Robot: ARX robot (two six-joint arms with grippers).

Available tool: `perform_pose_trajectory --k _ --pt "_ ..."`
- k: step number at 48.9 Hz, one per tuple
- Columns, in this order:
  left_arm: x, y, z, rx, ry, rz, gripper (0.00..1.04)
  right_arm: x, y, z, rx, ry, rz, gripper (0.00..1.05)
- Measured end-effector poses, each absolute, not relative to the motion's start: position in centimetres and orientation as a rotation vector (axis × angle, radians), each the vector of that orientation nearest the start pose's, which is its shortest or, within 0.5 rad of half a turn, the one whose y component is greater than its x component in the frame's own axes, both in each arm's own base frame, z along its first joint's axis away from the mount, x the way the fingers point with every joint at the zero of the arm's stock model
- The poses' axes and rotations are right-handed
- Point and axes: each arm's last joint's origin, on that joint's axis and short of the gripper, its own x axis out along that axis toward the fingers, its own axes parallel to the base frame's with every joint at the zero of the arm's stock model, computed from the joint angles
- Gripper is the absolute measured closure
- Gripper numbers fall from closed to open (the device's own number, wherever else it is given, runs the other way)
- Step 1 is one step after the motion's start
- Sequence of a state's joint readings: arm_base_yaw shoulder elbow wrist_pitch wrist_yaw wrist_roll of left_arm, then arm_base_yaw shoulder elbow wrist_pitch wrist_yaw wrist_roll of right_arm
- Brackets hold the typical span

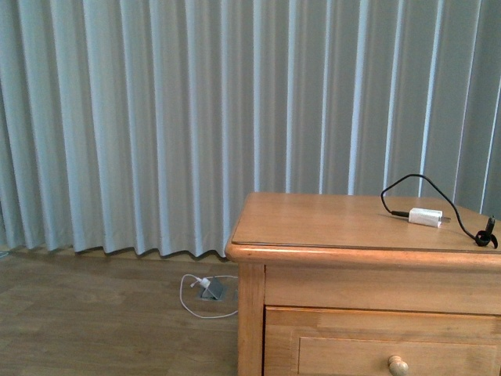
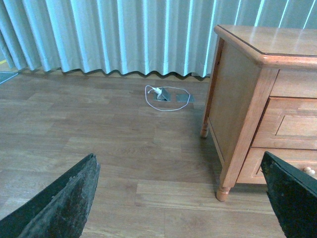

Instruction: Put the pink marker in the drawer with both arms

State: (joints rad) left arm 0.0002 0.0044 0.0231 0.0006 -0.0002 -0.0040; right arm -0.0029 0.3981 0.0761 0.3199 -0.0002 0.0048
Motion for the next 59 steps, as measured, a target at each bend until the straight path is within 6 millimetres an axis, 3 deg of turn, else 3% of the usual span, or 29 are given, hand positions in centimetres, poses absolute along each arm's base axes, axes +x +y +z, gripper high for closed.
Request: perform_pose_trajectory --k 18,50,55,59 --pt "9.7 0.0 17.1 -0.004 -0.019 0.000 0.06 11.4 0.0 16.8 0.004 -0.006 -0.002 1.03" --pt "9.7 0.0 17.1 -0.004 -0.019 0.000 0.06 9.8 0.0 16.5 0.004 -0.002 -0.002 1.03" --pt "9.7 0.0 17.1 -0.004 -0.019 0.000 0.06 9.8 0.0 16.5 0.002 -0.003 -0.002 0.88" --pt "9.7 0.0 17.1 -0.004 -0.019 0.000 0.06 9.8 0.0 16.5 0.002 -0.003 -0.002 0.69"
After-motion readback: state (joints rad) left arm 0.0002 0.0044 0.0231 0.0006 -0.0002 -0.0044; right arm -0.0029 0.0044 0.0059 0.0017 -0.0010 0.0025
